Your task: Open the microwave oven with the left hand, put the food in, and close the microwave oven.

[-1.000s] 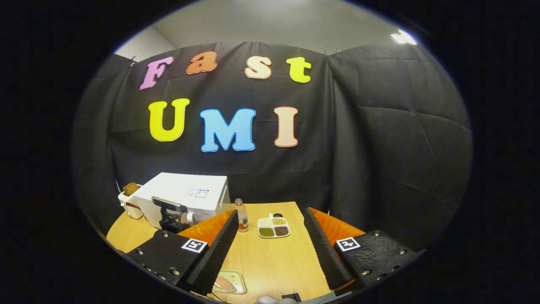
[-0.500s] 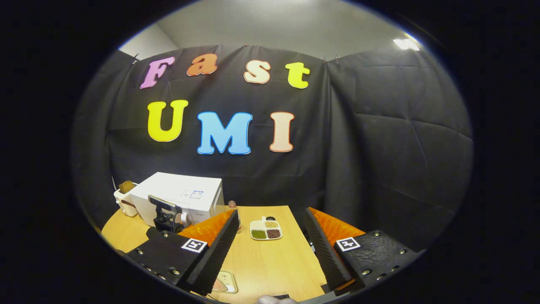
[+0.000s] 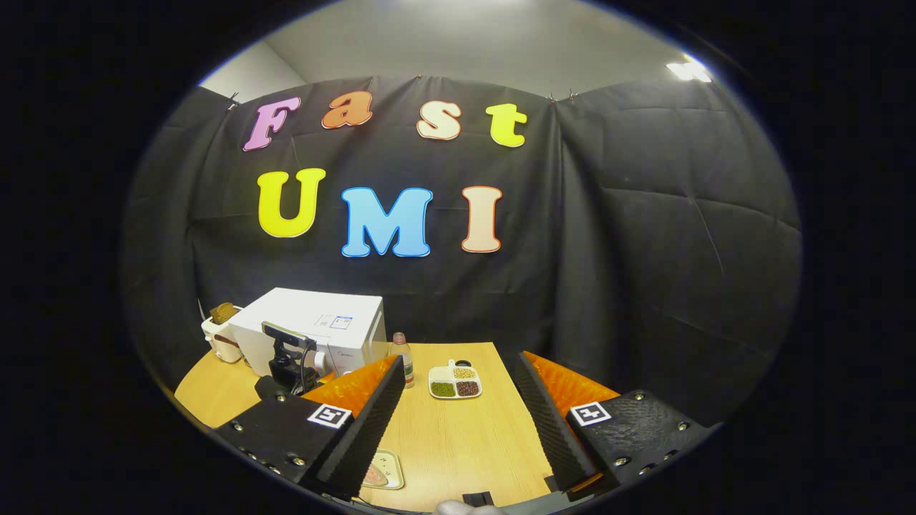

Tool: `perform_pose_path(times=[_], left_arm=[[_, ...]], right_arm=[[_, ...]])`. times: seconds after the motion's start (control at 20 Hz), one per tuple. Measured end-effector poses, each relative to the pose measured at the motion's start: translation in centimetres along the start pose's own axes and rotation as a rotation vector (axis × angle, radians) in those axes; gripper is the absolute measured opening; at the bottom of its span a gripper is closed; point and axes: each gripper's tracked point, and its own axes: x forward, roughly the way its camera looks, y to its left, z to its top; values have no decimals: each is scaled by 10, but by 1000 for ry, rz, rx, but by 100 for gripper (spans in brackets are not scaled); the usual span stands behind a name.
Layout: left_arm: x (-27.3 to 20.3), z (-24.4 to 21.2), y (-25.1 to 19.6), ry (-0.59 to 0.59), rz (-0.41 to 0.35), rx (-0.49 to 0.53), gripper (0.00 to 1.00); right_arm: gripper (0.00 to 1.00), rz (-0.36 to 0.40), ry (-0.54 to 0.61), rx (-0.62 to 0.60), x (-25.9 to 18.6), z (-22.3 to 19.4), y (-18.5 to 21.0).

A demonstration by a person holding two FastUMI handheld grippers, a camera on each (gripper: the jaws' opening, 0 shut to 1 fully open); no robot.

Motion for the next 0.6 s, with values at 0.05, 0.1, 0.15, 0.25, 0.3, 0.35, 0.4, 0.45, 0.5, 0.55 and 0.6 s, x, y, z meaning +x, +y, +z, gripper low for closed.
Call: perform_pose_path(times=[0.05, 0.1, 0.15, 0.25, 0.3, 0.35, 0.4, 0.45, 0.5, 0.55, 0.6], left_arm=[[-1, -3, 0, 10, -1, -5, 15], [-14, -13, -1, 40, -1, -34, 14], [-30, -15, -1, 19, -10, -31, 14], [-69, -19, 5, -14, -16, 38, 14], [-88, -26, 11, -11, -16, 65, 14], [-108, -31, 16, -4, -15, 72, 14], [-126, -38, 23, 5, -8, 70, 14], [-144, -42, 31, 11, 1, 73, 14], [-159, -48, 38, 17, 14, 76, 14], [-176, -51, 48, 24, 33, 76, 14], [-192, -56, 59, 28, 56, 78, 14]], right_arm=[[95, 5, 0, -4, 0, 0, 0], [95, 6, -2, -9, -1, 0, -1], [95, 13, -3, -9, -2, 0, 0], [95, 43, -8, 10, -5, 1, 6], [95, 61, -14, 16, -5, 2, 9], [95, 77, -19, 12, -5, 1, 14], [95, 84, -18, -2, -3, -4, 17], [95, 109, -13, -13, -3, -8, 26], [95, 136, -15, -15, -3, -11, 39], [95, 161, -7, -18, -3, -15, 50], [95, 194, 1, -21, -4, -22, 62]])
